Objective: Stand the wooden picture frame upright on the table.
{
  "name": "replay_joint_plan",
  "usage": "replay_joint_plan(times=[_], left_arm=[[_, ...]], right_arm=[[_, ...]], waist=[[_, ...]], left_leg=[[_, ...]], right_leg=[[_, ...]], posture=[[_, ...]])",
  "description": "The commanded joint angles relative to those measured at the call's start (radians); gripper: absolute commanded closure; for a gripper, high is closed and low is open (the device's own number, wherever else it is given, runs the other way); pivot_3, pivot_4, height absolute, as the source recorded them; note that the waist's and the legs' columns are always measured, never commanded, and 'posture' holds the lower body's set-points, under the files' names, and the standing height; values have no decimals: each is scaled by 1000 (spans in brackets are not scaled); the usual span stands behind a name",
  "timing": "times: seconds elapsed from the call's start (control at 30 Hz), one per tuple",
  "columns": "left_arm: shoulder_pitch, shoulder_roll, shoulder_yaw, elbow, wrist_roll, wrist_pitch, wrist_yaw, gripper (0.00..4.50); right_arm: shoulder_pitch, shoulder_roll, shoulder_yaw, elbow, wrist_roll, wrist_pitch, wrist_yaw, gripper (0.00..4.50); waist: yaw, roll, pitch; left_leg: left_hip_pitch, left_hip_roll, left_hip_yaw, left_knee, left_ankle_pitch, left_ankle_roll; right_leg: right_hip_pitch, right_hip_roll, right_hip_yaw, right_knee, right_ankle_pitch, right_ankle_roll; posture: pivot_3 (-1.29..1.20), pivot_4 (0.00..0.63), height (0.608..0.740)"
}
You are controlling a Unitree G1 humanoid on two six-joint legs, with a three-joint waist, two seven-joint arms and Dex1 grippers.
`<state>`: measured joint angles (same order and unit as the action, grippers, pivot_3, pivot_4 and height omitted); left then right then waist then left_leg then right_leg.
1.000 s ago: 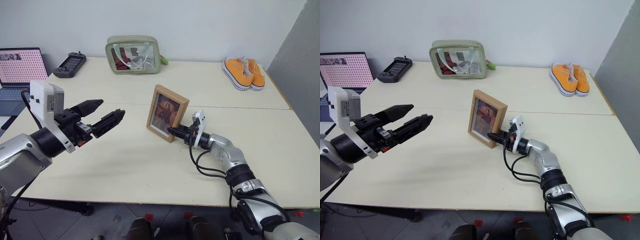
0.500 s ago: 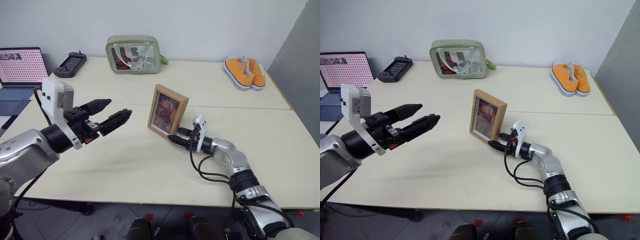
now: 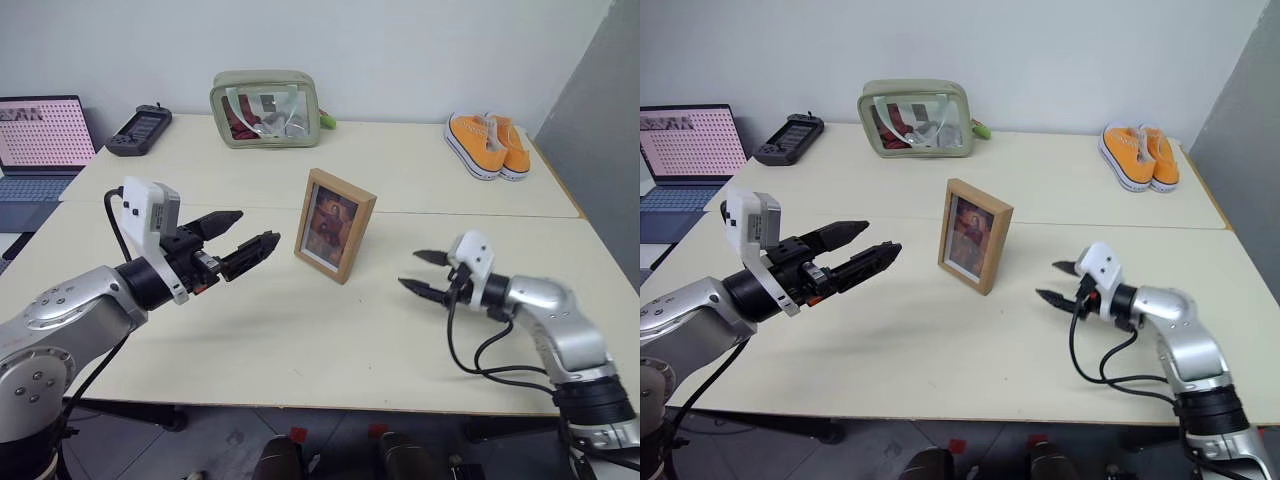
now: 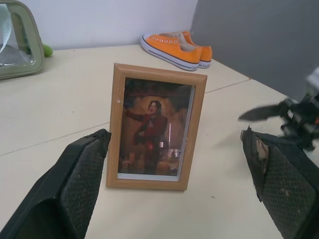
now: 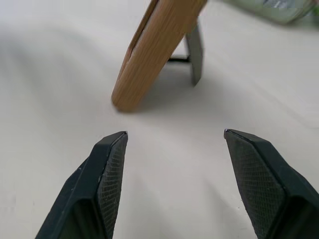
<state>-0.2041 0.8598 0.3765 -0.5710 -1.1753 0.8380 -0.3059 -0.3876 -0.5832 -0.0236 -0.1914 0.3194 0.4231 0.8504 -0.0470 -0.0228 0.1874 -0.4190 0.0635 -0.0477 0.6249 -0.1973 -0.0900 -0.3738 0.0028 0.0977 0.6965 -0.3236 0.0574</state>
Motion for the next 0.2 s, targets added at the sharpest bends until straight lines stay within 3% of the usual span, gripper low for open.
replay_joint_plan(times=[0.03,0.2], left_arm=[[-35,-15,-4,16,24,-29,-28,0],[-68,-32,-17,28,52,-19,-18,0]], right_arm=[[-49,15,-54,-109,83,122,-75,1248],[-37,35,-48,-159,120,187,-113,1248]], waist=[[0,0,0],[1,0,0]], left_leg=[[0,0,0,0,0,0],[-1,0,0,0,0,0]], right_leg=[[0,0,0,0,0,0],[0,0,0,-1,0,0]], posture=[[0,150,740],[0,150,740]])
